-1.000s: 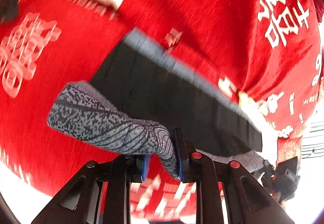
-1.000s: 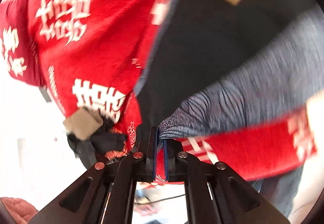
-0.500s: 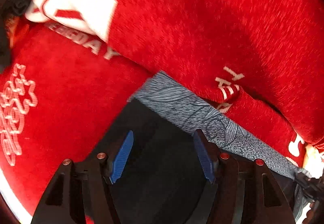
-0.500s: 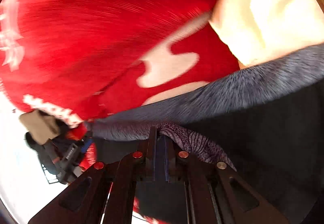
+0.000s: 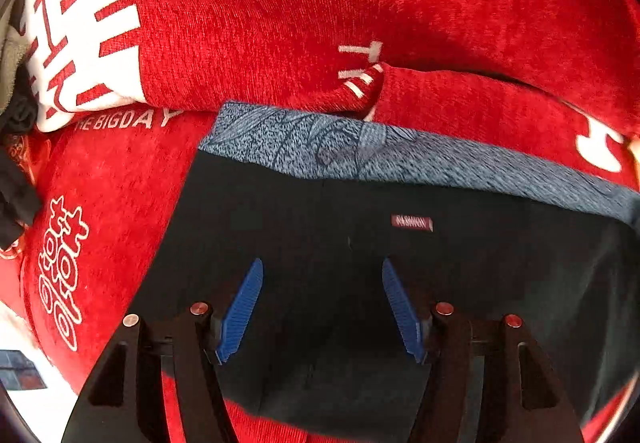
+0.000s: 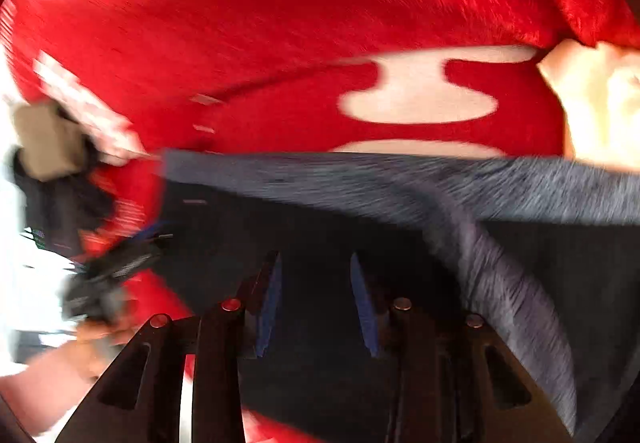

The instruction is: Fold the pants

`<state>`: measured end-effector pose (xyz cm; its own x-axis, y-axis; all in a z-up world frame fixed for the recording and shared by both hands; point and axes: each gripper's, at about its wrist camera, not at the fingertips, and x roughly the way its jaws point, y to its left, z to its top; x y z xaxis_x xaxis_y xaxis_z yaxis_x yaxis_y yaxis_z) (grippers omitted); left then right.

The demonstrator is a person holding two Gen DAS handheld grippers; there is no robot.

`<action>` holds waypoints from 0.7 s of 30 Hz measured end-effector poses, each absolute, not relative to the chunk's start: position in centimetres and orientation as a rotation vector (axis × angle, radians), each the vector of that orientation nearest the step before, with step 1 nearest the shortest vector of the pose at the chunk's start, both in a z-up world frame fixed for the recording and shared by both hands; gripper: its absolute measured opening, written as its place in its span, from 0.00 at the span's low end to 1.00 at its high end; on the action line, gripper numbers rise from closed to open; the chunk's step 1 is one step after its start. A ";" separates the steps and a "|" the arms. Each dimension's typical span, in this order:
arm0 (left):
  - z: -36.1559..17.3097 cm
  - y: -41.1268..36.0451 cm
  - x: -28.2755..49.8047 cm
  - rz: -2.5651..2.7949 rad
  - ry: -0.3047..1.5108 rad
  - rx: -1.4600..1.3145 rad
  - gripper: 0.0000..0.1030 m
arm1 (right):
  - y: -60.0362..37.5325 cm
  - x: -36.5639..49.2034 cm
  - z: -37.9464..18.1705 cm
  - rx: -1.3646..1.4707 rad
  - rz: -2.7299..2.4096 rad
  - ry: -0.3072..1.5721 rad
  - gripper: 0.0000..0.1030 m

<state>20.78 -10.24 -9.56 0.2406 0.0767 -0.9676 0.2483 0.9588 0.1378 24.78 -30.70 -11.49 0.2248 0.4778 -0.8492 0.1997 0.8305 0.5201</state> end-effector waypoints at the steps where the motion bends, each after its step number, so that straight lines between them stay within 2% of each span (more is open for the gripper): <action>1: -8.8 -9.9 20.4 -0.114 1.339 0.300 0.62 | -31.6 24.7 -11.1 0.652 0.193 1.322 0.26; 2: -8.2 -9.9 20.3 -0.109 1.338 0.317 0.62 | -32.7 24.3 -10.2 0.685 0.148 1.278 0.31; 4: -6.4 -9.8 19.1 -0.117 1.321 0.369 0.62 | -35.0 22.7 -7.9 0.740 0.123 1.195 0.32; 6: -4.7 -10.5 17.6 -0.146 1.315 0.395 0.62 | -36.5 20.5 -6.0 0.765 0.124 1.150 0.46; 8: -3.6 -11.4 16.0 -0.202 1.323 0.406 0.62 | -38.1 17.5 -4.4 0.764 0.095 1.125 0.55; 15: -1.8 -18.5 10.2 -0.474 1.342 0.438 0.62 | -42.4 4.4 -3.0 0.854 -0.099 1.148 0.55; 21: -1.4 -25.6 4.9 -0.695 1.349 0.372 0.62 | -44.4 -9.2 -4.3 0.954 -0.361 1.165 0.55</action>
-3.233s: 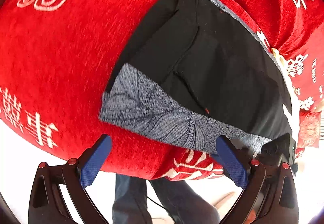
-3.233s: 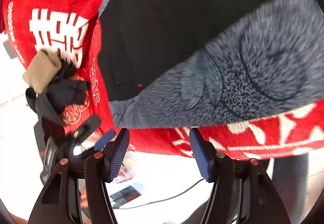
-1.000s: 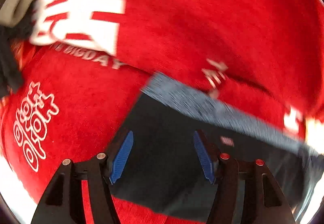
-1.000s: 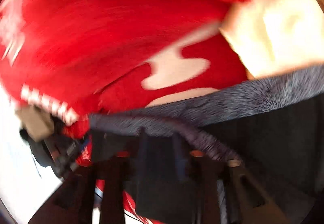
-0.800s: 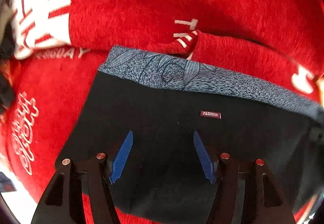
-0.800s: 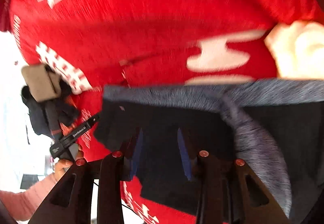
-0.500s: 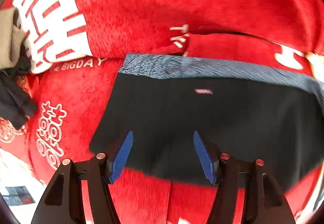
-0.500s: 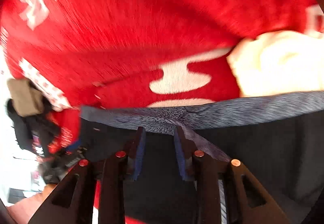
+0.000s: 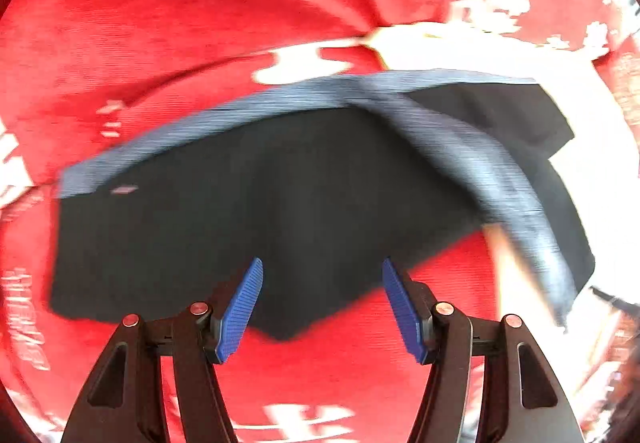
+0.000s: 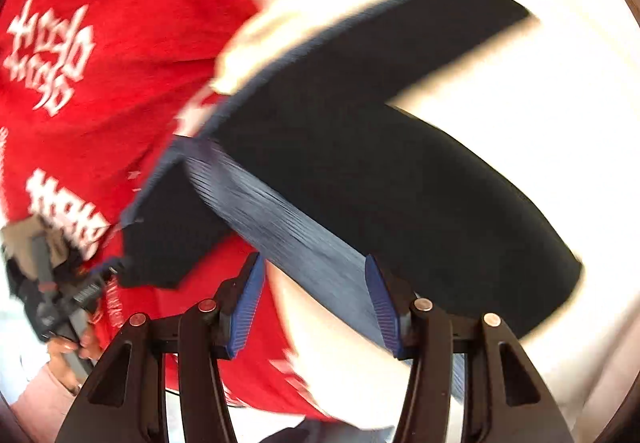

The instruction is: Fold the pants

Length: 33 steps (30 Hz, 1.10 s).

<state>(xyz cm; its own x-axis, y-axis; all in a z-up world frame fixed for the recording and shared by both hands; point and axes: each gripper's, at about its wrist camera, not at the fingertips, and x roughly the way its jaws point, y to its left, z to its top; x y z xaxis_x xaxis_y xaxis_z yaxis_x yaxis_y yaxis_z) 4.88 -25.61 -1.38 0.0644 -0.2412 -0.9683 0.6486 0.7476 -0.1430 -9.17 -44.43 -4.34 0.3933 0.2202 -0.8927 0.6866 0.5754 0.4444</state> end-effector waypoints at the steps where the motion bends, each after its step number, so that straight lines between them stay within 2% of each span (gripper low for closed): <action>1: -1.4 -26.5 4.0 -0.737 1.368 0.328 0.62 | -44.5 -11.1 -4.6 0.972 -0.401 1.162 0.55; 7: -2.9 -31.4 -0.8 -0.863 1.446 0.300 0.62 | -44.4 -19.7 -7.5 1.099 -0.537 1.145 0.55; 17: -7.5 -37.9 -3.7 -0.901 1.589 0.246 0.62 | -45.7 -20.5 -12.3 1.322 -0.391 1.075 0.54; 18: -7.3 -38.2 -3.6 -0.901 1.581 0.222 0.62 | -45.9 -20.3 -12.6 1.342 -0.380 1.082 0.40; 19: -7.0 -38.6 -3.5 -0.911 1.595 0.188 0.61 | -46.3 -20.2 -12.8 1.368 -0.340 1.084 0.21; 20: -6.6 -39.1 -3.4 -0.914 1.603 0.164 0.61 | -46.5 -20.1 -12.6 1.392 -0.304 1.075 0.14; 25: -3.7 -42.1 -1.8 -0.885 1.551 0.150 0.61 | -50.2 -17.0 -6.7 1.327 -0.135 1.011 0.13; 29: -0.4 -45.1 0.7 -0.852 1.406 0.150 0.61 | -56.7 -11.8 -2.2 1.234 -0.065 0.954 0.13; 30: 0.6 -45.8 1.5 -0.832 1.368 0.153 0.63 | -58.9 -10.1 -1.3 1.214 -0.051 0.938 0.13; 33: 1.5 -46.1 3.4 -0.746 1.285 0.181 0.82 | -64.3 -4.7 -0.5 1.159 -0.045 0.936 0.13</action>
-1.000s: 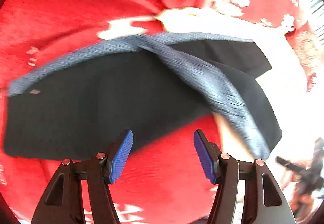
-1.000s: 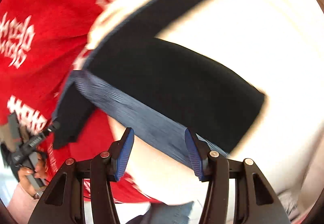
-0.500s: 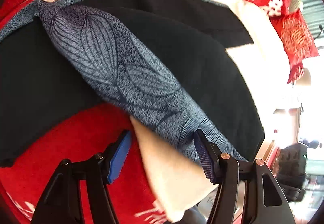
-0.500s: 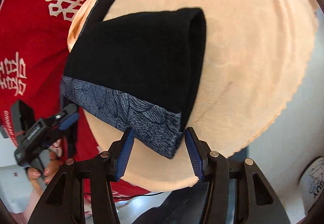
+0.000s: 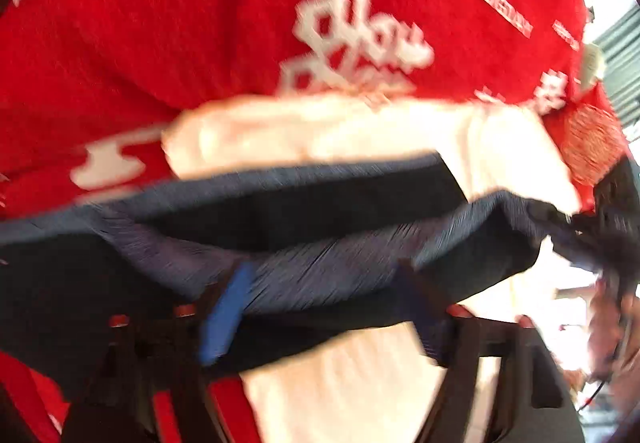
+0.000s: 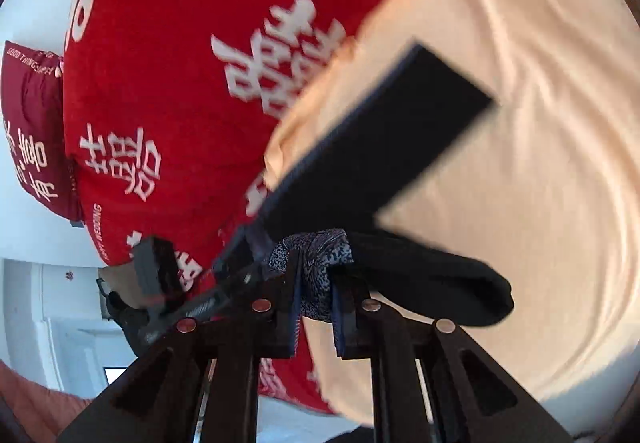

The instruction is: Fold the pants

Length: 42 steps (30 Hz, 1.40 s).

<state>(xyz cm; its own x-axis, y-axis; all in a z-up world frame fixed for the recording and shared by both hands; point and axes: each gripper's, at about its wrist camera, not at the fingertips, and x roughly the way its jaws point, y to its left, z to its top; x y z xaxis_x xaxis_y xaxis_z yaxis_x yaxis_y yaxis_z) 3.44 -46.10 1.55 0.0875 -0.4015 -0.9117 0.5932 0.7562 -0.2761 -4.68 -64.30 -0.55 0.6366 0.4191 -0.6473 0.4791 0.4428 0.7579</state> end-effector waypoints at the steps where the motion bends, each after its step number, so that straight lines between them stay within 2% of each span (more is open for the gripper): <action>1: 1.3 -46.0 3.9 -0.716 1.266 0.195 0.82 | -65.8 -3.0 -0.8 1.154 -0.043 0.944 0.13; 4: -0.8 -45.1 5.2 -0.596 1.281 0.256 0.82 | -69.7 1.4 -2.4 1.139 -0.077 0.986 0.18; 5: -1.6 -44.6 5.7 -0.548 1.292 0.269 0.82 | -71.1 3.3 -3.4 1.104 -0.112 1.025 0.24; 6: -2.2 -44.2 6.0 -0.519 1.298 0.278 0.82 | -71.9 3.8 -3.6 1.074 -0.128 1.045 0.47; 8: -3.7 -43.1 6.6 -0.435 1.317 0.307 0.82 | -72.9 4.9 -3.8 0.953 -0.188 1.081 0.70; 13: -7.1 -40.5 6.9 -0.301 1.379 0.313 0.82 | -73.3 0.8 -4.3 0.996 -0.308 1.070 0.70; 14: -7.5 -40.3 6.9 -0.291 1.383 0.310 0.82 | -73.3 -0.4 -4.8 1.023 -0.343 1.074 0.67; 17: -8.7 -40.3 7.0 -0.274 1.387 0.316 0.82 | -73.0 -4.0 -7.5 1.141 -0.404 1.089 0.52; 20: -8.8 -40.5 7.5 -0.260 1.379 0.314 0.82 | -72.8 -4.3 -10.7 1.263 -0.380 1.108 0.22; 21: -8.9 -40.6 7.8 -0.255 1.376 0.312 0.83 | -73.0 -3.9 -10.5 1.259 -0.381 1.099 0.18; 22: -9.3 -40.7 8.3 -0.244 1.375 0.318 0.88 | -73.3 -3.3 -9.4 1.247 -0.345 1.041 0.15; 24: -9.4 -40.8 8.8 -0.218 1.372 0.343 0.93 | -73.7 -2.6 -7.5 1.185 -0.330 0.993 0.15; 26: -8.7 -40.6 9.1 -0.210 1.389 0.349 0.93 | -73.6 -2.0 -7.8 1.153 -0.363 1.067 0.15; 27: -7.5 -40.4 9.0 -0.223 1.372 0.347 0.93 | -73.5 -2.0 -8.7 1.143 -0.394 1.151 0.18; 29: -5.9 -40.3 8.4 -0.267 1.328 0.342 0.93 | -73.2 -2.9 -8.5 1.126 -0.460 1.193 0.24; 30: -5.2 -40.4 8.1 -0.298 1.305 0.350 0.93 | -73.0 -3.2 -7.7 1.110 -0.478 1.185 0.27; 35: -6.8 -43.7 9.1 -0.330 1.270 0.385 0.93 | -69.0 0.2 -2.1 0.849 -0.294 1.094 0.28; 38: -8.8 -44.6 10.3 -0.272 1.268 0.361 0.93 | -65.1 6.1 -3.5 0.772 -0.072 1.147 0.28; 41: -9.5 -43.7 12.2 -0.255 1.256 0.297 0.96 | -61.8 11.5 -7.3 0.669 0.020 1.237 0.28; 42: -9.6 -43.4 12.9 -0.236 1.248 0.303 0.96 | -61.7 12.6 -8.5 0.647 0.009 1.255 0.25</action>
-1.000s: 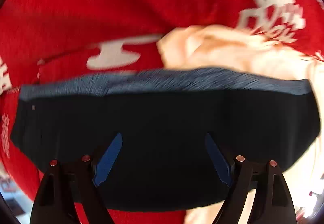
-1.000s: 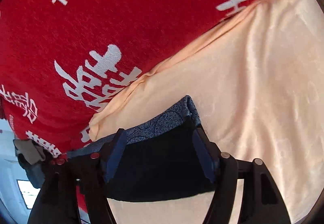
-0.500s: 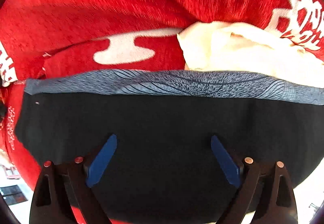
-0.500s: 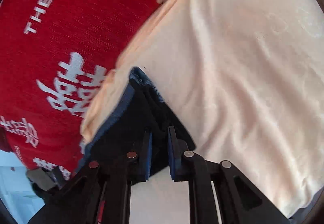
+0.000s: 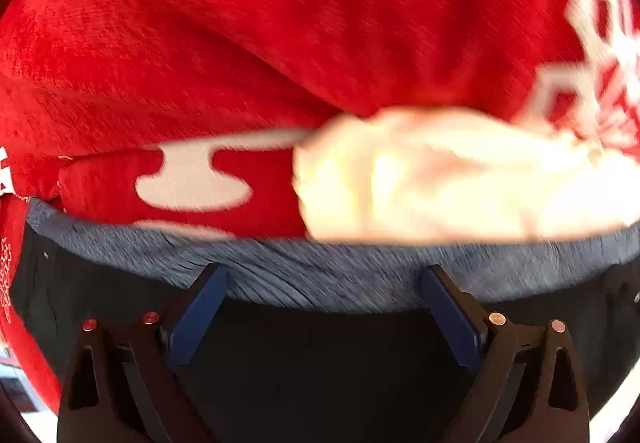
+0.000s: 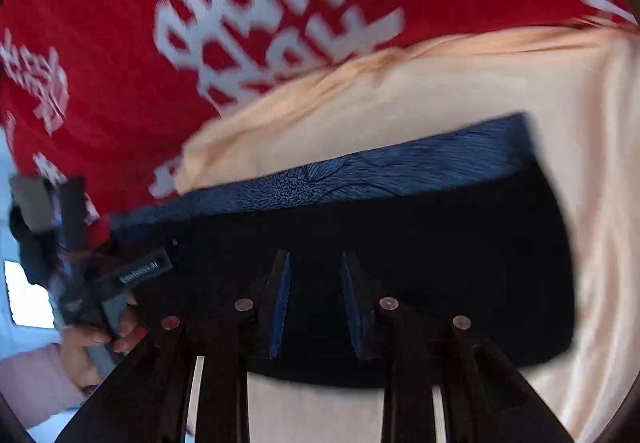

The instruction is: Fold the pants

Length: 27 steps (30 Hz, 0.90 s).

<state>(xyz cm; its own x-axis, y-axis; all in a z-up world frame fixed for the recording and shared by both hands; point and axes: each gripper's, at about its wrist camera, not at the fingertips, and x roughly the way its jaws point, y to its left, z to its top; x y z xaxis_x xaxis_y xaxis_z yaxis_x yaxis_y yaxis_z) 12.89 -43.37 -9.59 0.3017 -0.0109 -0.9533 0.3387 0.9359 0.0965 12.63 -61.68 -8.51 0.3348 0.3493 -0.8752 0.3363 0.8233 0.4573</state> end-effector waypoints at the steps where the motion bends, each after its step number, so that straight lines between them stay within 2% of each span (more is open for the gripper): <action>1: -9.8 -42.8 13.8 -0.209 1.246 0.320 0.96 | -62.1 13.1 -8.8 0.642 0.000 1.236 0.23; 6: -8.0 -38.4 15.7 -0.126 1.254 0.308 0.96 | -67.1 13.6 -8.2 0.646 -0.212 1.191 0.22; 8: -6.9 -36.4 15.1 -0.112 1.252 0.335 0.96 | -68.8 12.3 -7.3 0.696 -0.254 1.189 0.27; 12: -6.3 -31.0 13.0 -0.024 1.272 0.393 0.96 | -70.2 6.4 -4.3 0.810 -0.314 1.144 0.46; 15: -8.2 -26.5 11.7 0.069 1.366 0.368 0.96 | -71.2 -0.5 -4.3 1.033 -0.370 1.088 0.46; 17: -8.8 -24.0 11.8 0.068 1.360 0.274 0.98 | -71.2 -4.1 -5.8 1.220 -0.378 1.053 0.46; 24: -8.8 -24.4 11.6 0.043 1.359 0.278 0.98 | -70.6 -3.1 -10.2 1.428 -0.269 0.953 0.46; 26: -8.3 -24.8 10.9 0.036 1.378 0.261 0.98 | -70.7 -2.8 -11.0 1.490 -0.293 0.933 0.43; 27: -8.3 -24.6 11.0 0.034 1.384 0.257 0.98 | -70.8 -2.7 -10.8 1.500 -0.316 0.945 0.22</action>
<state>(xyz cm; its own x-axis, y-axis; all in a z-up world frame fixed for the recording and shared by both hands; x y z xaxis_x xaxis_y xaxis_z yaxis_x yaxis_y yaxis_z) 10.98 -24.61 -8.27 0.1903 0.1741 -0.9662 0.1270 0.9715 0.2001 -2.69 -70.79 -10.77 0.6242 0.3661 -0.6902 0.7073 0.1104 0.6982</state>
